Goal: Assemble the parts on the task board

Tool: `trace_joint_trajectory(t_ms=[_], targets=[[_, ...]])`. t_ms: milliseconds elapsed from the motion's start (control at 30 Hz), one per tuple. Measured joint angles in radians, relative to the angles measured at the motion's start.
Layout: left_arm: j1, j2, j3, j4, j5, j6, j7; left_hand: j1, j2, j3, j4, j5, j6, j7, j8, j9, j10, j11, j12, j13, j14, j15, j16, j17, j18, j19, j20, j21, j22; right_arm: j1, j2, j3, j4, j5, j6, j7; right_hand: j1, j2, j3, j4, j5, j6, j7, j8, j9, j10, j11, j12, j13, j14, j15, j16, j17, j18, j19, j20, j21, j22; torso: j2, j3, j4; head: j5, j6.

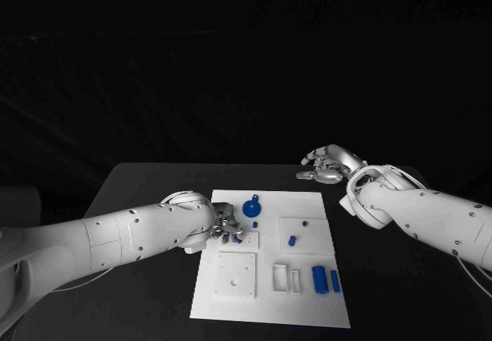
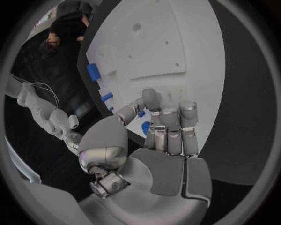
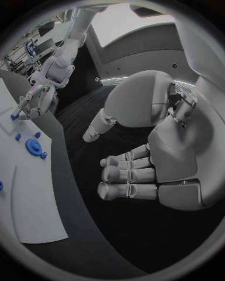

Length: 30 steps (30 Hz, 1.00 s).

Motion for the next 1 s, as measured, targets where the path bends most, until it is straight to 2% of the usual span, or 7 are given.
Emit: trace_joint_trajectory(t_ms=[267,533,733,1000], targets=[[-0.003,-0.004,0.001,0.005,-0.008,-0.008,0.005,0.000,0.000,0.000,0.000,0.000,0.005,-0.001,0.000,-0.003,0.000,0.000,0.000,0.000,0.003,-0.003,0.003,-0.001,0.000,0.000,0.000,0.000,0.000,0.000,-0.001,0.000,0.000,0.000,0.000,0.000,0.000,0.000,0.000,0.000,0.000,0.000,0.000,0.000,0.000,0.000,0.000,0.000,0.000,0.000,0.000,0.000,0.000,0.000,0.000,0.000,0.000,0.001,0.000,-0.0004,0.0001,0.000,-0.002],[-0.007,-0.031,-0.002,0.042,-0.014,-0.037,0.011,0.001,0.000,0.003,0.003,-0.006,0.006,-0.002,-0.005,-0.004,0.000,0.000,0.005,0.001,0.003,-0.003,0.003,-0.002,0.000,0.000,0.000,0.000,0.000,0.000,-0.004,0.000,0.002,0.000,0.000,0.000,0.000,0.000,0.000,0.000,0.000,0.002,-0.002,0.000,0.000,0.000,0.000,0.000,-0.001,0.000,0.000,0.000,0.000,0.000,0.000,0.000,0.000,0.001,0.000,-0.0009,0.0001,0.000,-0.003],[-0.010,-0.055,-0.003,0.077,-0.012,-0.092,0.021,0.001,0.002,0.006,0.001,0.004,0.006,-0.002,0.000,0.000,-0.003,-0.003,0.007,0.003,0.003,-0.003,0.008,-0.005,0.000,0.003,0.003,0.000,0.000,0.000,-0.010,0.000,0.003,-0.001,0.001,0.000,0.000,0.000,-0.003,-0.003,0.000,0.002,-0.003,0.000,0.000,0.000,0.000,0.000,-0.001,0.000,0.000,0.000,0.000,0.000,0.000,0.000,0.000,0.001,0.001,-0.0011,0.0003,-0.001,-0.005],[-0.014,-0.061,-0.003,0.093,-0.007,-0.178,0.041,-0.003,0.006,0.006,0.001,0.008,0.006,-0.002,0.000,0.003,-0.003,-0.004,0.012,0.004,0.003,-0.003,0.008,-0.006,0.000,0.007,0.000,0.000,0.000,0.000,-0.013,0.000,0.005,-0.001,0.001,0.000,0.000,0.000,-0.003,-0.003,0.003,-0.002,-0.001,0.000,0.000,0.000,0.000,0.004,-0.002,0.000,0.000,0.000,0.000,0.000,0.000,0.000,0.000,0.001,0.000,-0.0012,0.0011,-0.003,-0.007]])
